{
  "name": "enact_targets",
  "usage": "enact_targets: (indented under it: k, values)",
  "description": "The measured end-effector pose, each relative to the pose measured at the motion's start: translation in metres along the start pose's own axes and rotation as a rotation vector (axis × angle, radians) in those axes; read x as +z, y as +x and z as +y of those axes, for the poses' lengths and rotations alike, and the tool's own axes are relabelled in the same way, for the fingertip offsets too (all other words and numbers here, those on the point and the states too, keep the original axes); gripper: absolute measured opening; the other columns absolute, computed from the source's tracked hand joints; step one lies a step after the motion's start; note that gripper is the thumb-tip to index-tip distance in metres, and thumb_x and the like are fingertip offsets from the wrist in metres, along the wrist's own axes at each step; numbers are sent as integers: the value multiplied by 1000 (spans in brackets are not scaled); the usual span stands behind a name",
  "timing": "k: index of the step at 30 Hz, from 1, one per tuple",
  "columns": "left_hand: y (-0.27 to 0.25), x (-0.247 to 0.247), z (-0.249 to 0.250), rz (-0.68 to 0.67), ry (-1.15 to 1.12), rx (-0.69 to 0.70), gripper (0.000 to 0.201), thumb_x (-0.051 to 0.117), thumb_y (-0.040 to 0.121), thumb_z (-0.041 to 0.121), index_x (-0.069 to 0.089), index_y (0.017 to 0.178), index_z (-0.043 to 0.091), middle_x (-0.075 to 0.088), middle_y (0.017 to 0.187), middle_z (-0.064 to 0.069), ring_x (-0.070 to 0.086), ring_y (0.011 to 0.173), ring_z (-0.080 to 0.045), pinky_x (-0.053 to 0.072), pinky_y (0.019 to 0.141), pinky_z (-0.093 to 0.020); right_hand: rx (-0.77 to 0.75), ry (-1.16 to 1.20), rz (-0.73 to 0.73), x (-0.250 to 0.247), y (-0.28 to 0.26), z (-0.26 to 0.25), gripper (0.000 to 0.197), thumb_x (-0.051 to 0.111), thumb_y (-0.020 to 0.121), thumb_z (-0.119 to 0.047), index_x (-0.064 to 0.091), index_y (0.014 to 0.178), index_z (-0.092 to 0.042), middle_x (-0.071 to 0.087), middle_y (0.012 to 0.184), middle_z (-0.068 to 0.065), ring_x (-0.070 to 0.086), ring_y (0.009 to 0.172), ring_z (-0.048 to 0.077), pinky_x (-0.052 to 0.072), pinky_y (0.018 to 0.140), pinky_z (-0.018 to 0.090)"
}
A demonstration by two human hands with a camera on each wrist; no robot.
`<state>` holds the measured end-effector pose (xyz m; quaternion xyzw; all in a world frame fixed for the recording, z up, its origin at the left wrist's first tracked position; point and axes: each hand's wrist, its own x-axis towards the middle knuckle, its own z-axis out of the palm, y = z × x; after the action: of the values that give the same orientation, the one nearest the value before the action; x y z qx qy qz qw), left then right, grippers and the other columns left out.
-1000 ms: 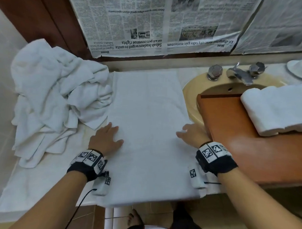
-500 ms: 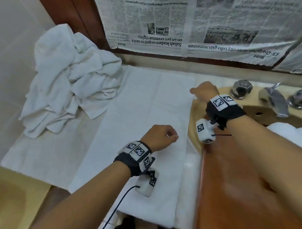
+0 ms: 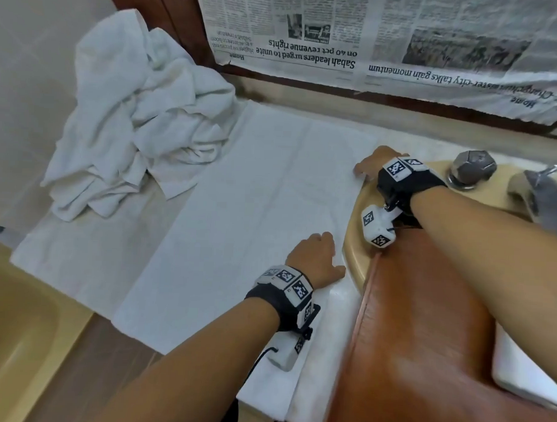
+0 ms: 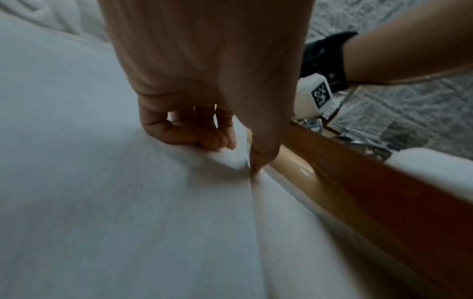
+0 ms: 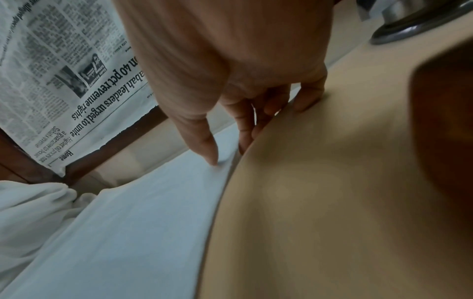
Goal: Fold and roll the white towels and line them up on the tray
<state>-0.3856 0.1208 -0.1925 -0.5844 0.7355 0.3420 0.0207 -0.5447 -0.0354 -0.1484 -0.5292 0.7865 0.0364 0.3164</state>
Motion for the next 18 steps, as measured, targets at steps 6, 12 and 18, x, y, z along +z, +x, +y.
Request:
enact_targets:
  k: [6, 12, 18]
  values:
    - [0, -1, 3, -14, 74, -36, 33, 50, 93, 33, 48, 114, 8, 54, 113, -11, 55, 100, -30, 46, 82, -38, -50, 4, 48, 9, 8, 2, 21, 60, 89, -14, 64, 97, 4, 55, 75, 9, 51, 72, 26, 44, 77, 32]
    - [5, -8, 1, -76, 22, -45, 25, 45, 97, 22, 50, 113, 4, 54, 117, -14, 53, 104, -29, 37, 77, -30, -86, 401, -1, -3, 5, 1, 40, 56, 90, -7, 53, 129, 3, 61, 120, 17, 52, 69, 18, 35, 29, 11]
    - [-7, -41, 7, -75, -168, 38, 13, 52, 95, 24, 52, 95, 11, 57, 105, -11, 52, 92, -24, 36, 72, -29, -33, 522, 66, -15, 2, 11, 5, 56, 91, -12, 56, 87, -12, 55, 85, 6, 54, 56, 14, 35, 28, 12]
